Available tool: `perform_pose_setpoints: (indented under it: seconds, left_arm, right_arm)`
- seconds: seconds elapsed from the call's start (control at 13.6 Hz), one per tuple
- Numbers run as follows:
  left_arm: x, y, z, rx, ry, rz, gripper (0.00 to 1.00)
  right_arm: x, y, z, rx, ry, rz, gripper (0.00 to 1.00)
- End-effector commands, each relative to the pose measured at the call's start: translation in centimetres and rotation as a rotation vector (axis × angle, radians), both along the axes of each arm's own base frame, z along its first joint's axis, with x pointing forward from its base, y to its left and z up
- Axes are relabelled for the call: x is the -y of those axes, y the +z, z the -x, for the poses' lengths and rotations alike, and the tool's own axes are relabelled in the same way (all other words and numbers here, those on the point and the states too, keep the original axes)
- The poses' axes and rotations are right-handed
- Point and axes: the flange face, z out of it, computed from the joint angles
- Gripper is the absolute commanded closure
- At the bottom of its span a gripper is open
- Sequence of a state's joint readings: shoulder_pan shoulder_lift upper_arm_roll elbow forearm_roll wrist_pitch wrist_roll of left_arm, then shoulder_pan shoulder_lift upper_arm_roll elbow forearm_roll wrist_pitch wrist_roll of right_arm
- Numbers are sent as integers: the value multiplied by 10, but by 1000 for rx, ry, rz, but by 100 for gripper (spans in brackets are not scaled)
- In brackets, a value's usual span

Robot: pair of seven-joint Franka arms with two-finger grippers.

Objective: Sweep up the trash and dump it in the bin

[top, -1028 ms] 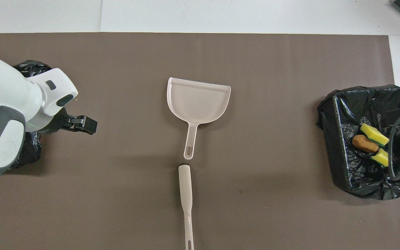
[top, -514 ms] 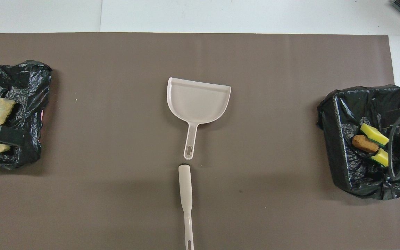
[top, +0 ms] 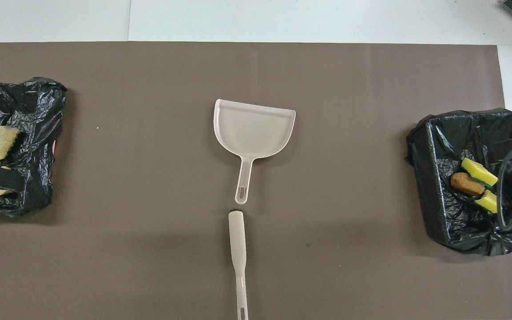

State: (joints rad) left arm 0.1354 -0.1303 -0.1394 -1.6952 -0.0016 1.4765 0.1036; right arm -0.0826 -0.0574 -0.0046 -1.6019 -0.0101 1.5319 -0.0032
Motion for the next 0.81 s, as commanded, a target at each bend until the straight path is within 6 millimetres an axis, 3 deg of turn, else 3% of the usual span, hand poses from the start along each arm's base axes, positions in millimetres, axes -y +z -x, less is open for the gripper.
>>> perform_pose_setpoints:
  seconds: [0.0, 0.51, 0.73]
  left_arm:
    - [-2, 1, 11, -10, -21, 27, 0]
    - [-2, 5, 10, -3, -18, 29, 0]
    - [10, 12, 3, 61, -8, 92, 0]
  right_arm:
    - [-1, 1, 6, 5, -10, -22, 0]
    - [-1, 1, 6, 5, -9, -22, 0]
    - [-1, 1, 6, 5, -9, -22, 0]
